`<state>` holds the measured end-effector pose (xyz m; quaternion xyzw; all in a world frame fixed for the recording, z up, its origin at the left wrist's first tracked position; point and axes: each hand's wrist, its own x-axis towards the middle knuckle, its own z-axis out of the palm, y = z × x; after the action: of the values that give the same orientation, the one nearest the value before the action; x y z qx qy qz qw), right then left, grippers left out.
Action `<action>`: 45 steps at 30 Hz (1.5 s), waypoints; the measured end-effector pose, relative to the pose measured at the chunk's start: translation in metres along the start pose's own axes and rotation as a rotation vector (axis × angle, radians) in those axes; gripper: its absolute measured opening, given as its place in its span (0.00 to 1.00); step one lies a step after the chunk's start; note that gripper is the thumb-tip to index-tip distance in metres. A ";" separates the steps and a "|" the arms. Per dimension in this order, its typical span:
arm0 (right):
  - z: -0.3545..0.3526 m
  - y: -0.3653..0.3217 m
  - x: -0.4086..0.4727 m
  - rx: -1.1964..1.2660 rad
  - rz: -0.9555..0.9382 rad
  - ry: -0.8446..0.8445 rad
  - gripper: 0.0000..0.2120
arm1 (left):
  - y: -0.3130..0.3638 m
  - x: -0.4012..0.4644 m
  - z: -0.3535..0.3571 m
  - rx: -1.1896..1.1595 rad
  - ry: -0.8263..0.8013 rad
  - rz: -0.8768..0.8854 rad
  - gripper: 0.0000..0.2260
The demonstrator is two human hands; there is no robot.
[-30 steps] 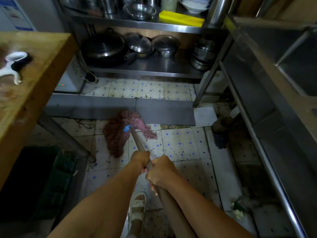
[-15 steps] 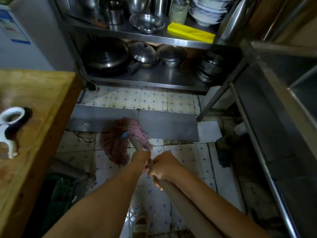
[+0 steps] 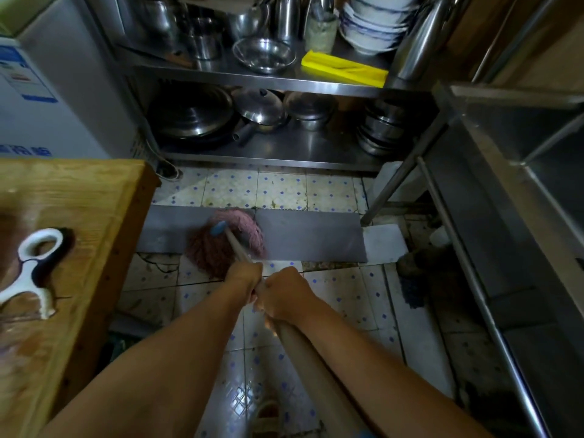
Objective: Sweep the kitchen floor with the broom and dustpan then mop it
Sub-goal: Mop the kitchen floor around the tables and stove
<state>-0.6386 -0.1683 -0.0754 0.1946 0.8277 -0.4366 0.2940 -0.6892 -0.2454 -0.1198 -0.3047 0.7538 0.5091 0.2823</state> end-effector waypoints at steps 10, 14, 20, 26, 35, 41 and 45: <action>0.043 0.049 0.047 0.364 0.174 -0.068 0.19 | -0.036 0.048 0.024 0.081 -0.005 -0.082 0.12; 0.030 0.069 0.057 0.443 0.203 -0.032 0.27 | -0.032 0.048 0.048 0.063 -0.035 -0.066 0.17; -0.016 0.107 0.049 0.499 0.240 0.032 0.25 | -0.025 0.043 0.105 0.090 -0.093 -0.048 0.12; -0.068 0.153 0.021 0.650 0.356 0.088 0.14 | -0.020 0.009 0.178 0.155 -0.179 0.039 0.06; -0.119 0.228 -0.027 0.582 0.354 0.290 0.10 | -0.029 -0.039 0.278 0.331 -0.369 0.150 0.08; -0.134 0.226 -0.014 0.599 0.341 0.294 0.08 | -0.016 -0.020 0.289 0.441 -0.406 0.224 0.09; -0.135 0.196 0.019 0.554 0.310 0.287 0.11 | 0.014 0.009 0.277 0.505 -0.375 0.273 0.14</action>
<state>-0.5822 0.0519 -0.1469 0.4499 0.6712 -0.5630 0.1732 -0.6736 0.0172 -0.2075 -0.0223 0.8249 0.3866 0.4118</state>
